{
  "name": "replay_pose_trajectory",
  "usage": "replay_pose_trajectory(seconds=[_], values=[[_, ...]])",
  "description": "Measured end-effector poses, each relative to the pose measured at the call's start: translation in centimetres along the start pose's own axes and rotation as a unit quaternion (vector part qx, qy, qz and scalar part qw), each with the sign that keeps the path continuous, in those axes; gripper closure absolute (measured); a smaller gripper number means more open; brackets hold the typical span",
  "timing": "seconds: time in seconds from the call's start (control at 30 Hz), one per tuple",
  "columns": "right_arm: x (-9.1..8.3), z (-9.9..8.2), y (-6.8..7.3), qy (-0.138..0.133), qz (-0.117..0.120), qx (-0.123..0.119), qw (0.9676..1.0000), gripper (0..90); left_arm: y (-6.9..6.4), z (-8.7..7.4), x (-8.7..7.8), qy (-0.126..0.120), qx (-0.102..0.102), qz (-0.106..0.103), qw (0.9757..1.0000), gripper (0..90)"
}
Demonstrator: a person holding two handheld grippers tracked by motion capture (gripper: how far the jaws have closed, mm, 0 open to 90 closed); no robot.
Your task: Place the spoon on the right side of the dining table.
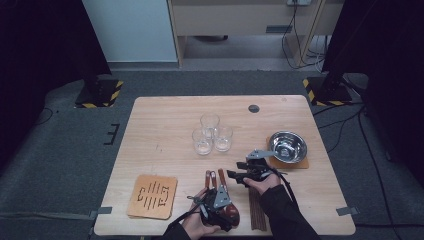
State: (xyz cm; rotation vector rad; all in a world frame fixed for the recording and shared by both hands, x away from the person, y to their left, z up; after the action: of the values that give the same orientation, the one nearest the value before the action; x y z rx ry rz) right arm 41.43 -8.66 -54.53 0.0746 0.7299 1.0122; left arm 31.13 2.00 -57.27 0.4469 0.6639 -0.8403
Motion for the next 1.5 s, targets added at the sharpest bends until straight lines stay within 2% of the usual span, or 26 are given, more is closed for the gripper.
replay_pose_trajectory(seconds=[0.27,0.53,0.67,0.73,1.07,1.5], values=[[0.6,-0.5,0.2,0.012,0.01,0.002,0.9999,41.7,0.1,-0.1,0.0,0.0,0.001,0.001,1.0,8.1],[0.9,-1.2,-0.2,0.026,0.012,0.021,0.9994,45.1,0.1,-0.1,-0.1,0.0,0.0,0.004,1.0,8.4],[1.0,-1.6,-0.2,0.04,0.018,0.034,0.9985,56.0,0.1,-0.1,-0.1,0.0,-0.001,0.003,1.0,8.5],[1.0,-1.7,-0.1,0.043,0.019,0.037,0.9982,58.4,0.2,-0.1,-0.1,-0.001,0.0,0.005,1.0,8.6],[0.6,-1.1,0.2,0.021,0.041,0.054,0.9975,64.4,0.3,-0.1,-0.1,-0.003,-0.004,0.01,0.9999,9.6],[-0.3,-0.1,0.6,-0.008,0.069,0.056,0.996,69.8,0.6,0.0,0.0,-0.006,-0.013,0.019,0.9997,10.8]])
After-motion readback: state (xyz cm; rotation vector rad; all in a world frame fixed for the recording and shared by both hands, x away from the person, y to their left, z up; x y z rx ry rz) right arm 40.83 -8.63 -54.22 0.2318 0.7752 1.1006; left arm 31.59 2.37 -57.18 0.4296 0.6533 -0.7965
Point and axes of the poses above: each handheld gripper's, and its own axes: x roughly forward along the jaws, z roughly out of its top, y roughly to its left, the point moved 6 cm from there along x, roughly forward along the jaws, and after that the axes turned 9 degrees about z, right-handed, at the moved point
